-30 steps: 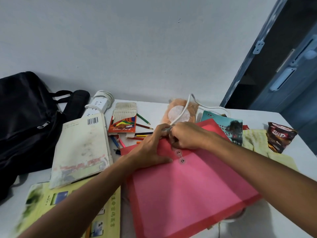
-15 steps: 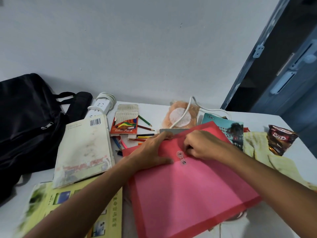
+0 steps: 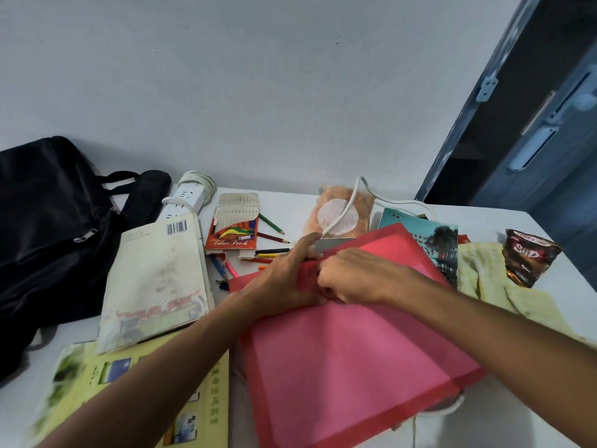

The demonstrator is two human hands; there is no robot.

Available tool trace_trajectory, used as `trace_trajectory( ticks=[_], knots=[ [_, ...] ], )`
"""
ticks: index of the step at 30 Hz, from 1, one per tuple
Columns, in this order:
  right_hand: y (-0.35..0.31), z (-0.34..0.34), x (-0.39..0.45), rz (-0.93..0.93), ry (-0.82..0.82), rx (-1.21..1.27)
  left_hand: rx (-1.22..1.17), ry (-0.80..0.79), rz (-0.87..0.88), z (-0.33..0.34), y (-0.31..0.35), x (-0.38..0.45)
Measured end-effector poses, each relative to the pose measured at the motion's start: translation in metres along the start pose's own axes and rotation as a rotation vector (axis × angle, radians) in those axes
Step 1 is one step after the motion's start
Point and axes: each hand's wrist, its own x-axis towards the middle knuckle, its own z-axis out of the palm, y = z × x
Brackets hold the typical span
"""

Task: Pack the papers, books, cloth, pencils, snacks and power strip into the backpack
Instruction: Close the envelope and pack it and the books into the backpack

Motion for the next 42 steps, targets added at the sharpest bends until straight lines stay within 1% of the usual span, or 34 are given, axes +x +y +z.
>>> trace_trajectory(
  ticks=[3, 6, 11, 13, 18, 22, 24, 29, 35, 39, 42],
  knots=[
    [0.012, -0.001, 0.013, 0.011, -0.056, 0.132, -0.053, -0.01, -0.025, -0.002, 0.0, 0.0],
    [0.021, -0.001, 0.022, 0.022, -0.046, 0.242, -0.065, -0.025, -0.036, -0.001, -0.002, 0.001],
    [0.03, 0.0, 0.024, 0.101, -0.041, 0.352, -0.059, -0.033, -0.076, 0.0, -0.001, 0.001],
    [0.035, 0.004, 0.021, 0.126, -0.011, 0.371, -0.042, -0.038, -0.085, 0.001, -0.002, 0.0],
    [0.046, 0.01, 0.005, 0.164, 0.05, 0.331, -0.017, -0.025, -0.104, 0.0, -0.001, -0.003],
    [0.041, 0.015, -0.012, 0.149, 0.088, 0.212, -0.024, -0.028, -0.111, 0.0, 0.0, -0.002],
    [0.036, 0.017, -0.019, 0.144, 0.084, 0.163, -0.028, -0.028, -0.11, 0.0, 0.0, -0.002],
    [0.021, 0.017, -0.029, 0.149, 0.034, 0.157, -0.028, -0.021, -0.1, 0.0, -0.001, -0.003],
    [0.01, 0.013, -0.032, 0.15, 0.065, 0.135, -0.033, -0.011, -0.092, 0.001, -0.003, -0.003],
    [0.002, 0.016, -0.021, 0.085, 0.099, 0.052, -0.034, -0.011, -0.068, 0.002, -0.003, -0.002],
    [-0.001, 0.014, -0.007, 0.018, 0.05, 0.033, -0.036, -0.001, -0.05, 0.002, -0.003, -0.003]
  ],
)
